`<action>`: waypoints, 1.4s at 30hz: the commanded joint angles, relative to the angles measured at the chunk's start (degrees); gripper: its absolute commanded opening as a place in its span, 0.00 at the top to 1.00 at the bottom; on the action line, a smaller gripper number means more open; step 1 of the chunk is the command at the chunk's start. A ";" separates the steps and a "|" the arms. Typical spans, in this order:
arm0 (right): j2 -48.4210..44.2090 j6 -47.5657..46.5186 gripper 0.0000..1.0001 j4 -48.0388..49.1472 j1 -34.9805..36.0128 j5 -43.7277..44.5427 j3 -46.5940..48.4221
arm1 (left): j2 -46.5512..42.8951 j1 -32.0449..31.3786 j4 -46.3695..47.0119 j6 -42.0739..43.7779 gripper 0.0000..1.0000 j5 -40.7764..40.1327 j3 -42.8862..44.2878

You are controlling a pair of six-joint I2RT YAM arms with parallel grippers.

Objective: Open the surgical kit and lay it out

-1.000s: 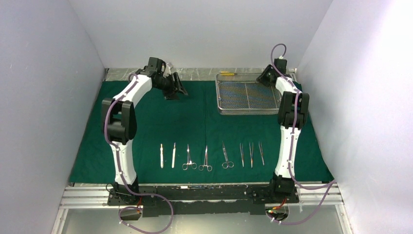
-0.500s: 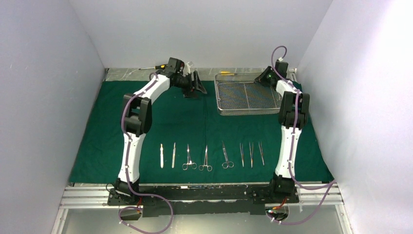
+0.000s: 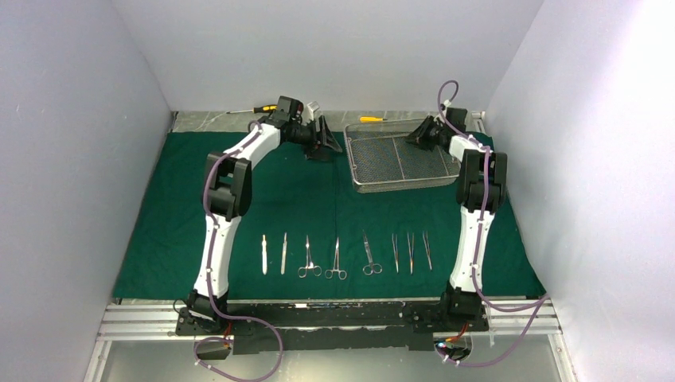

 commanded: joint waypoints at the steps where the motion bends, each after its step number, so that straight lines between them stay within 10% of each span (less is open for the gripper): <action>1: -6.77 -2.65 0.78 0.28 0.42 -3.17 -3.23 | 2.11 -0.09 3.78 -2.20 0.30 3.85 4.31; 13: -6.06 2.33 0.77 3.58 0.42 16.81 -0.21 | 4.38 -0.51 8.27 -3.53 0.27 0.67 6.44; 42: 3.04 -0.55 0.81 4.17 3.89 13.13 5.04 | 12.49 -4.04 13.46 -2.63 0.44 -4.38 11.96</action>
